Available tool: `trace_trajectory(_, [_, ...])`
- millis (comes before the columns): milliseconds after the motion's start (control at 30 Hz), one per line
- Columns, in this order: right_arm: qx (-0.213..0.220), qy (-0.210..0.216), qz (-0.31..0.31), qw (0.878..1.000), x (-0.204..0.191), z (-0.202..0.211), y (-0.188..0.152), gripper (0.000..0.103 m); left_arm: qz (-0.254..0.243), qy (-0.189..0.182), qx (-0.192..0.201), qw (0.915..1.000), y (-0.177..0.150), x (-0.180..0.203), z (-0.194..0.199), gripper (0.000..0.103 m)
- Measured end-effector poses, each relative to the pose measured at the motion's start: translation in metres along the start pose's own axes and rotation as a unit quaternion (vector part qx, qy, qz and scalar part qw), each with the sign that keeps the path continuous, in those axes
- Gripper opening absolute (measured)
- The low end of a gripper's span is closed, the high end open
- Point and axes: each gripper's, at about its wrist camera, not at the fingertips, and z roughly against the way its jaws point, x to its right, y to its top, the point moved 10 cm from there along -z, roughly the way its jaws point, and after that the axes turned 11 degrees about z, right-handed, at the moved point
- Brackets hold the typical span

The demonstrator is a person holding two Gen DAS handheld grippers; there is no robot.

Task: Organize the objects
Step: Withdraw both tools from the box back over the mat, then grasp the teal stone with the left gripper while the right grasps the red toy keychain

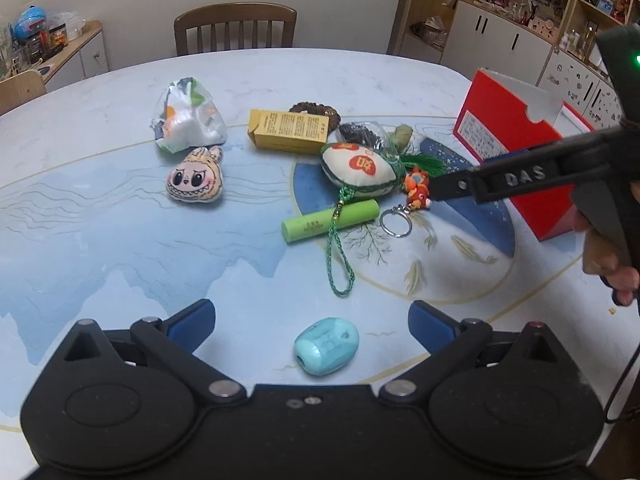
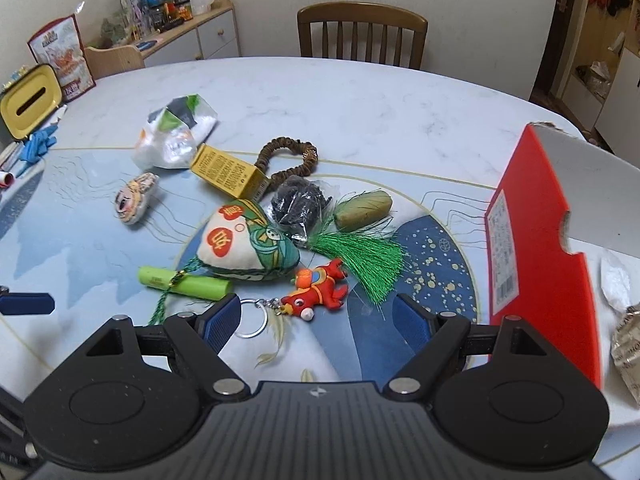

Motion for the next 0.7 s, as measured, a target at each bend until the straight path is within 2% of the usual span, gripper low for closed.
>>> trace_trajectory(267, [-0.013, -0.017, -0.035, 0.999, 0.011, -0.022, -0.005, 0.083, 0.006, 0.002, 0.007, 1.0000, -0.004, 0.003, -0.006, 0.101])
trace_trajectory(433, [-0.012, -0.008, -0.047, 0.999, 0.008, -0.028, -0.006, 0.082, -0.002, 0.004, 0.006, 1.0000, -0.009, 0.007, -0.007, 0.097])
trace_trajectory(567, [-0.013, -0.001, -0.042, 0.999, 0.001, -0.032, -0.005, 0.072, -0.006, 0.004, 0.005, 1.0000, -0.010, 0.008, -0.008, 0.094])
trace_trajectory(667, [-0.014, 0.002, -0.048, 0.999, 0.000, -0.034, -0.005, 0.064, -0.009, 0.003, 0.002, 0.9999, -0.012, 0.009, -0.009, 0.083])
trace_trajectory(700, [-0.015, 0.004, -0.050, 0.999, 0.000, -0.035, -0.005, 0.061, -0.010, 0.002, 0.000, 0.9999, -0.013, 0.009, -0.010, 0.083])
